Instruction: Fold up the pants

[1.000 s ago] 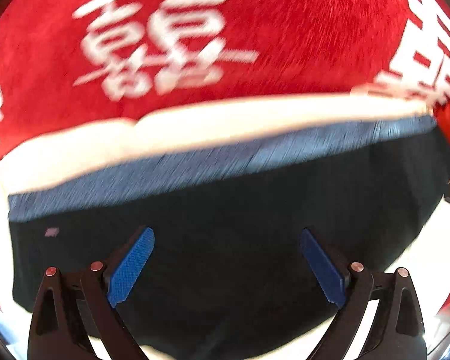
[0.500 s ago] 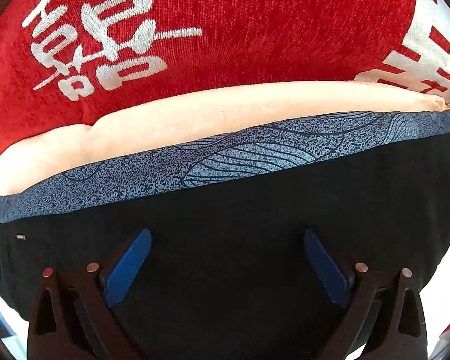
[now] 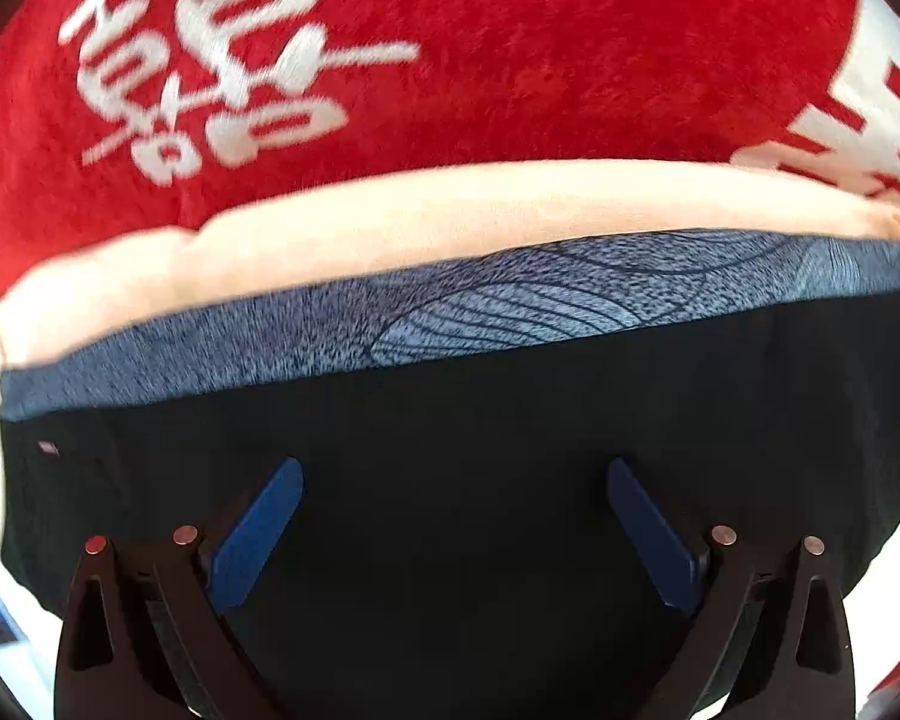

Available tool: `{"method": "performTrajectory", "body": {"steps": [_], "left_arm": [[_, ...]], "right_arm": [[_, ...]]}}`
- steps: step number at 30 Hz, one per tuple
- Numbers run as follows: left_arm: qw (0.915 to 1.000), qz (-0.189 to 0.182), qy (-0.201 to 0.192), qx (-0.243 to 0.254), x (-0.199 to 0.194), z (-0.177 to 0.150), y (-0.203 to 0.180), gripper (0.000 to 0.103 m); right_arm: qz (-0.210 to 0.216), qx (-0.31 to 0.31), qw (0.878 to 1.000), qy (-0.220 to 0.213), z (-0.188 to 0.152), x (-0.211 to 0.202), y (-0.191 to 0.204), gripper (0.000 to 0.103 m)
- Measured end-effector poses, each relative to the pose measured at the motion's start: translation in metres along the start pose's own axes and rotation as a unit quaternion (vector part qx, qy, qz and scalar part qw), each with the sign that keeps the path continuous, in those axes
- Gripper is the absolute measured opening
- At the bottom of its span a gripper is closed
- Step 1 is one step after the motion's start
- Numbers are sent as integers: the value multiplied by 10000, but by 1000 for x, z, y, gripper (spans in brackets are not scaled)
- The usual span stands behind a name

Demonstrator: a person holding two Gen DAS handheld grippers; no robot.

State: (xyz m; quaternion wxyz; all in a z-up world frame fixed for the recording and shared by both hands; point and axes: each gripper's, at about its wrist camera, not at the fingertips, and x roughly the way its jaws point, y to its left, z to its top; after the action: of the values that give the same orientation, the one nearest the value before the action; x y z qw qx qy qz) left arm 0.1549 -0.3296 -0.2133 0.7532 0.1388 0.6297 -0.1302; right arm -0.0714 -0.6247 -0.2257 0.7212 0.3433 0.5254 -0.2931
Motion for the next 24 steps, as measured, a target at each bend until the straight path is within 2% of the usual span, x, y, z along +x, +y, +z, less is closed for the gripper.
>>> {"method": "performTrajectory", "body": {"steps": [2, 4, 9, 11, 12, 16, 24], "left_arm": [[10000, 66, 46, -16, -2, 3, -3, 102], [9997, 196, 75, 105, -7, 4, -10, 102], [9993, -156, -78, 324, -40, 1, -54, 102], [9987, -266, -92, 417, -49, 0, -78, 102], [9985, -312, -86, 450, -52, -2, -88, 102], [9981, -412, -36, 457, -54, -4, -125, 102], [9989, -312, 155, 312, -42, -20, -159, 102]], "right_arm": [[-170, -151, 9997, 7, -1, -5, 3, 22], [42, -74, 9999, 85, -6, -12, 0, 23], [387, -320, 9984, 258, -32, -28, 3, 40], [560, -457, 9968, 341, -44, -31, 8, 41], [625, -477, 9961, 389, -37, -27, 18, 41], [970, -338, 9927, 639, -48, -23, 17, 41], [1184, -325, 9889, 835, -58, -21, 3, 41]]}}
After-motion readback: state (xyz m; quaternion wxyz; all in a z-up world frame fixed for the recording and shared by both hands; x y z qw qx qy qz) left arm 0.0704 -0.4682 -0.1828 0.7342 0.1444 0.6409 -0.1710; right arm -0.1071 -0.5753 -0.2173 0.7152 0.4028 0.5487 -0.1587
